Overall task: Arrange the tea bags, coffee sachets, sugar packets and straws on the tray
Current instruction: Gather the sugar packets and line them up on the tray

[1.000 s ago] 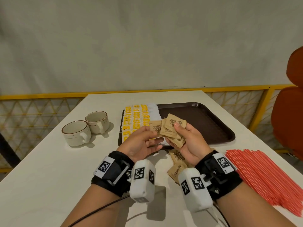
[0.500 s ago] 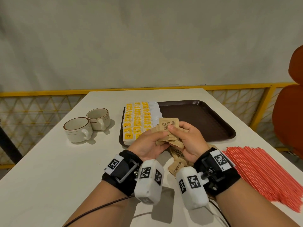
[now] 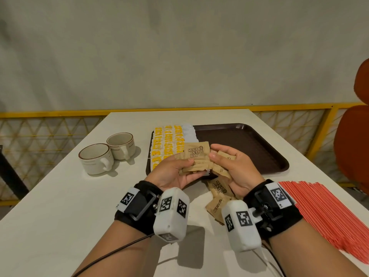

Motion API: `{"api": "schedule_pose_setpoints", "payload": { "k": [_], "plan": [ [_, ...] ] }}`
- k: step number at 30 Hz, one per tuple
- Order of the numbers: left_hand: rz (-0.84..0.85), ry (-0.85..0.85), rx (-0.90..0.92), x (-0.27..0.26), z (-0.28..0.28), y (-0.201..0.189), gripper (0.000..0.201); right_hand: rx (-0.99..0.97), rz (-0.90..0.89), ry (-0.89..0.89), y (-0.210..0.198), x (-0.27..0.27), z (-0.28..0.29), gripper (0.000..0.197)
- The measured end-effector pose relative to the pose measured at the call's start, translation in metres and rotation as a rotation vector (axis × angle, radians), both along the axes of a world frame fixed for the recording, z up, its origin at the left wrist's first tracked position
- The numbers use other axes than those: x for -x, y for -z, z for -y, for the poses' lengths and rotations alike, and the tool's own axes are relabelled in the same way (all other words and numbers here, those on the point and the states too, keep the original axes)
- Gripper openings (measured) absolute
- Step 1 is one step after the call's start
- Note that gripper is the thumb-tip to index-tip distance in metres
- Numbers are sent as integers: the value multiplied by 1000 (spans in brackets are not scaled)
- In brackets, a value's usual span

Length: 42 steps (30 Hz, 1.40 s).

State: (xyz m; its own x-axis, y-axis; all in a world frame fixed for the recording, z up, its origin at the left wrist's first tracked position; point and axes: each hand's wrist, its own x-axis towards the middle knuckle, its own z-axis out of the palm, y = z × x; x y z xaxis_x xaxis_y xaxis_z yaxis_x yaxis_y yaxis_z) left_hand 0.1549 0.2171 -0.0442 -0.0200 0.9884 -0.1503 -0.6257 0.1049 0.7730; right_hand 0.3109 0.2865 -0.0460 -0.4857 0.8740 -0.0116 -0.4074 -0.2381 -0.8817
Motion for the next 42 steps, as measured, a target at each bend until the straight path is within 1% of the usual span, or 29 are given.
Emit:
{"api": "schedule_pose_setpoints", "payload": {
  "k": [3,4,8,12,15,18,21,23,24,26,30,35,39,42],
  "plan": [
    [-45,19,14,-2,1,1,31,-29,68,-37,-1,-3,-2,34],
    [-58,17,17,-2,1,2,30,-35,94,-37,-1,-4,-3,31],
    [-102,-21,39,-5,0,3,28,-69,162,-24,-3,-9,-6,9],
    [-58,-87,55,-4,-2,2,26,-43,189,-17,-10,-15,-7,4],
    [-1,-120,93,-4,-3,1,24,-7,197,-7,-11,-20,-11,4],
    [53,-120,133,-4,-3,-1,26,5,204,-9,-12,-20,-12,4],
    [91,-79,135,-4,-1,-3,36,21,185,-57,-10,-15,-8,6],
    [125,-47,114,-4,0,-3,43,-10,248,-70,-6,-10,-5,5],
    [117,-43,100,-4,0,-2,43,-35,288,-64,-4,-7,-3,3],
    [64,-65,79,-3,-2,1,34,-76,333,-35,0,-3,-1,1],
    [50,-105,58,-2,-6,7,24,-128,361,-28,4,0,2,6],
    [-39,-157,46,-5,-9,10,30,-163,361,-18,8,5,4,16],
    [0,-153,3,-6,-9,10,33,-181,372,-34,9,7,7,15],
    [32,-145,13,-9,-10,10,35,-162,353,-76,10,8,10,13]
  ]
}}
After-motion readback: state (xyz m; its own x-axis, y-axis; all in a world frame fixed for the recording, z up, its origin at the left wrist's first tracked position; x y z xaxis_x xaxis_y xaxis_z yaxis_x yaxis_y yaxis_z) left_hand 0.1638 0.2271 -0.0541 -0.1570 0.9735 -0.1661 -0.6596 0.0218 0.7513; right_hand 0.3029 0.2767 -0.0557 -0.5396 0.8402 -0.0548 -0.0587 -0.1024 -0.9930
